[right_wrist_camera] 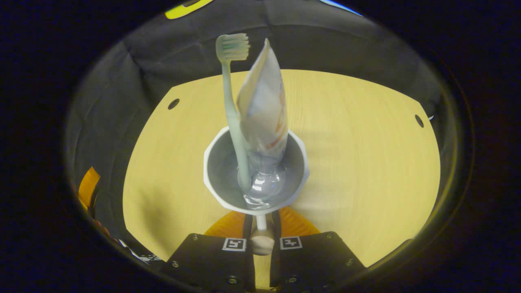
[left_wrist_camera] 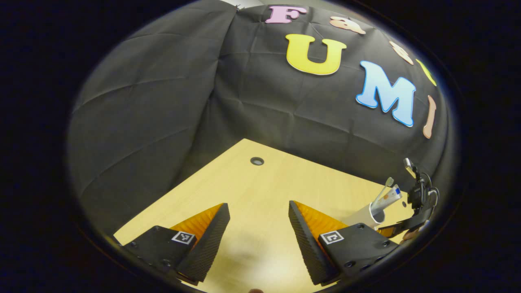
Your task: Put the toothbrush and toothpaste on the desktop into the cup, then pick up the cup and place it on the coaster on the desktop.
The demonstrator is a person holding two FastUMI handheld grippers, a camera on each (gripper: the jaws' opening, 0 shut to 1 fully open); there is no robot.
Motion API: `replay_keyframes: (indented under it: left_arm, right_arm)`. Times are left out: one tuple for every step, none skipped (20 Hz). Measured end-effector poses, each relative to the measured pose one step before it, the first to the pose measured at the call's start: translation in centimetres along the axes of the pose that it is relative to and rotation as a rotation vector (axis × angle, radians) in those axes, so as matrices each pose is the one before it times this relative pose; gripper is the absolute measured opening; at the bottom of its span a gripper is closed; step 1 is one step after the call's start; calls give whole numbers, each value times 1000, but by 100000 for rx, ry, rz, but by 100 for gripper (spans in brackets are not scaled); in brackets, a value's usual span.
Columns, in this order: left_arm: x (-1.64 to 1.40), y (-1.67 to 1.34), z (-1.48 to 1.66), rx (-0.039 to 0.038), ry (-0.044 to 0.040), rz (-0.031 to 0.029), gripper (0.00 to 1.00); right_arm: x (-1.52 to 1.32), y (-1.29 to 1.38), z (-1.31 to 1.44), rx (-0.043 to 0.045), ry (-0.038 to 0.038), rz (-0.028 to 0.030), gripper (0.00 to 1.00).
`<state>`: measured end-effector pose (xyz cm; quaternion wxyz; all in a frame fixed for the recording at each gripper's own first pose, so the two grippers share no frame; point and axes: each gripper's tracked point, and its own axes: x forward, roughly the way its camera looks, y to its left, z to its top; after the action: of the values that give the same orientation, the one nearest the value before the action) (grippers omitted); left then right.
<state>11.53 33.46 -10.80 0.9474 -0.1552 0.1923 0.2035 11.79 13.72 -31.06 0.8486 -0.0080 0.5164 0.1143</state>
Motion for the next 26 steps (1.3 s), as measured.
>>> replay_keyframes:
  left_arm:
    - [-441,616,119,-338,-340,1087,96]
    - [-415,638,209,-345,-461,1136,96]
    - [-370,608,242,-362,-513,1150,96]
    - [-211,934,92,-286,-310,1071,100]
    - [-214,751,-3,-291,-105,912,96]
    - [-368,717,3,-394,-282,872,96]
    - [-329,564,40,-444,-158,942,96]
    - [-368,804,-191,-395,-93,929,96]
    - [-194,605,-68,-399,-55,760,100]
    - [-170,470,0,-331,129,638,96]
    - [-78,303,-34,-114,152,620,96]
    - [-75,345,-111,-62,21,401,100]
    - [-146,145,-64,-105,99,28,100]
    - [-167,101,51,-10,96,94,100]
    - [-136,28,65,98,-48,143,100]
    - [-136,108,-281,82,-45,-102,96]
    - [-52,-108,52,110,-23,-363,96]
    - [-14,-165,-15,355,58,-314,96]
    - [-4,-272,-14,403,-126,-421,96]
    - [12,-380,120,287,-9,-759,96]
    - [21,-409,5,226,-21,-587,96]
    - [44,-398,-81,114,69,-958,96]
    - [-7,-499,-84,118,291,-859,96]
    - [135,-473,-141,252,273,-1010,96]
    - [126,-641,-39,317,33,-1062,96]
    - [28,-688,-84,360,136,-1317,96]
  right_arm:
    - [301,890,105,-1187,153,81,16]
    - [252,937,47,-659,283,111,16]
    - [336,250,80,-495,-31,153,15]
    - [190,211,71,-739,6,-30,16]
    - [320,267,11,-913,-52,-577,16]
    - [297,354,8,-964,281,-881,15]
    - [-261,-692,-244,-407,276,-619,15]
    - [-28,-18,10,-164,346,-543,15]
    - [44,-109,-60,-359,418,-685,15]
    - [-21,-105,-2,-356,193,-1072,15]
    - [41,7,-97,-305,336,-699,15]
    - [-73,56,19,-342,522,-111,15]
    - [4,-140,-20,-518,459,-363,15]
    - [-324,-46,-35,-392,522,-816,15]
    - [132,-80,182,-514,-1217,-1094,16]
    - [-67,-149,-17,-329,-548,-335,16]
    - [362,47,-85,185,-187,-87,23]
    - [-92,207,40,1378,-468,768,24]
    - [-169,215,-64,1976,-324,890,28]
    - [-428,130,19,2024,-258,274,29]
    - [-79,-229,-5,1214,-53,-133,34]
    - [-306,24,244,412,-1001,266,35]
    - [-357,-26,165,430,-827,82,36]
    - [-522,47,141,756,-644,838,35]
    - [-613,52,208,858,-1189,972,35]
    - [-844,6,199,1114,-1218,1170,35]
